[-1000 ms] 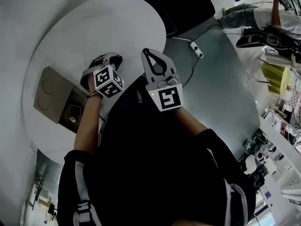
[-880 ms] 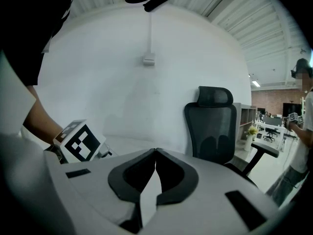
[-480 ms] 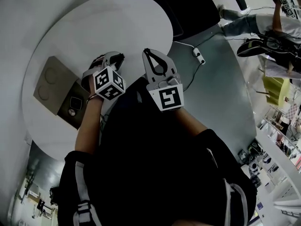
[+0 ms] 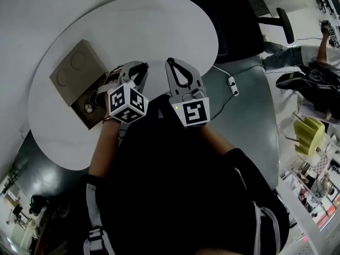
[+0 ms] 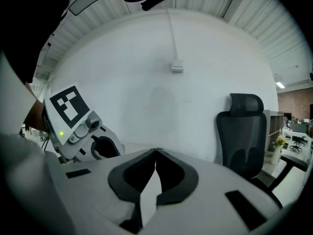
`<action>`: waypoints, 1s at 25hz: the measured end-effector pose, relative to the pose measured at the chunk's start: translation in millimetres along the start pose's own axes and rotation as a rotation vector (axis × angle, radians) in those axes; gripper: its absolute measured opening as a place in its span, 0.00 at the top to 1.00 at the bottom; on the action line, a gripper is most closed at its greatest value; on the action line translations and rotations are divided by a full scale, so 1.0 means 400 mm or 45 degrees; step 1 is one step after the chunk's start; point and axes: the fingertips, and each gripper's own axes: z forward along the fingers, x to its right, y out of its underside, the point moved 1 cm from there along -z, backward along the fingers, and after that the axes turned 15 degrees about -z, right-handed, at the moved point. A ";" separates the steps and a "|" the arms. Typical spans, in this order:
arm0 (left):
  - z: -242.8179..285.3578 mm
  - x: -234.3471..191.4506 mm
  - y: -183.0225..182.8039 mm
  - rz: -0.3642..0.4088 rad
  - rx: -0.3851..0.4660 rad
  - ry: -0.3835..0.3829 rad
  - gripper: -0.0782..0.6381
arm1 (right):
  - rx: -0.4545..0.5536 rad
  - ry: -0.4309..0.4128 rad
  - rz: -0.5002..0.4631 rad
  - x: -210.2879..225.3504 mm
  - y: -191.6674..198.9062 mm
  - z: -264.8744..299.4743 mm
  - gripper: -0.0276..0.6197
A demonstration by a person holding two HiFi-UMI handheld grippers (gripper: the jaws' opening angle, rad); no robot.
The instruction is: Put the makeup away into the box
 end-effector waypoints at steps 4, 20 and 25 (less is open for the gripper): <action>-0.050 -0.028 0.040 -0.082 -0.004 -0.069 0.76 | 0.043 -0.066 -0.027 -0.038 -0.042 0.026 0.92; -0.205 -0.093 0.266 -0.385 -0.069 -0.279 0.76 | 0.106 -0.278 -0.083 -0.205 -0.116 0.079 0.92; -0.204 -0.076 0.335 -0.424 -0.117 -0.268 0.76 | 0.166 -0.294 -0.138 -0.235 -0.127 0.088 0.92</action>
